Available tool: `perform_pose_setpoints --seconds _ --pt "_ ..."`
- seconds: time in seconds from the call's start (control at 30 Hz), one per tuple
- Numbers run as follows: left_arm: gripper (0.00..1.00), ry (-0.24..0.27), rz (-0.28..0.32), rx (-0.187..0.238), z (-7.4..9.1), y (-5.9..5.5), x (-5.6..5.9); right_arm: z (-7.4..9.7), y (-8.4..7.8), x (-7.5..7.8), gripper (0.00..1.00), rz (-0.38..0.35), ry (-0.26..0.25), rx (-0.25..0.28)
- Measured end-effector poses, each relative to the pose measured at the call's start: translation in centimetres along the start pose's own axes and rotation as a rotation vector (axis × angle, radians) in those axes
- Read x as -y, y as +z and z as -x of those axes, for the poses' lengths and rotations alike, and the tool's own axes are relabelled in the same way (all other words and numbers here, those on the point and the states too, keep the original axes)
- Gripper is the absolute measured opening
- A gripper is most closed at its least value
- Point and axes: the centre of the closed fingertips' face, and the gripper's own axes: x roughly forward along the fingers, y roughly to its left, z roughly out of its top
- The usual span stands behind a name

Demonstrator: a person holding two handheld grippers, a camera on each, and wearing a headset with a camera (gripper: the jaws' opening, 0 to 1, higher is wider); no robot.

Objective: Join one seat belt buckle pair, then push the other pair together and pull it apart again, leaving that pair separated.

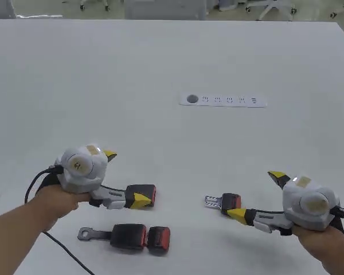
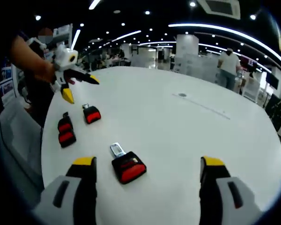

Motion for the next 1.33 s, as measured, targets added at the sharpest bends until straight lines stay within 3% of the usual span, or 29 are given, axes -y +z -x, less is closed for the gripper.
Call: perform_pose_setpoints --seconds 0.3,0.4,0.47,0.6,0.8,1.03,1.13,1.2,1.33 --pt "0.98 0.013 0.02 0.034 3.1 -1.5 2.6 2.7 -0.1 -1.6 0.94 0.049 -0.017 0.02" --pt "0.98 0.013 0.01 0.015 4.0 -2.8 3.4 3.8 -0.2 -2.3 0.95 0.061 -0.013 0.031" --pt "0.98 0.017 0.013 0.012 4.6 -3.2 3.6 4.4 -0.4 -2.7 0.96 0.057 -0.018 0.034" --pt "0.99 0.052 0.058 0.06 6.2 -3.4 3.9 5.4 -1.1 -3.4 0.97 0.055 -0.023 0.039" --pt "0.99 0.069 0.063 0.046 7.3 -4.6 4.1 6.9 -2.2 -3.9 0.98 0.032 -0.036 0.035" --pt "0.99 0.061 0.043 0.037 8.3 -5.3 4.6 8.7 -3.4 -4.6 0.98 0.056 -0.031 0.017" --pt "0.99 0.066 0.035 0.041 8.8 -5.5 4.8 9.4 -3.7 -4.8 0.98 0.072 -0.041 -0.002" --pt "0.99 0.063 0.028 0.05 9.2 -5.3 5.4 10.1 -3.2 -5.0 0.98 0.072 -0.048 0.031" --pt "0.99 0.064 0.039 0.06 9.5 -5.7 5.6 10.6 -3.9 -4.6 0.98 0.039 -0.072 0.016"
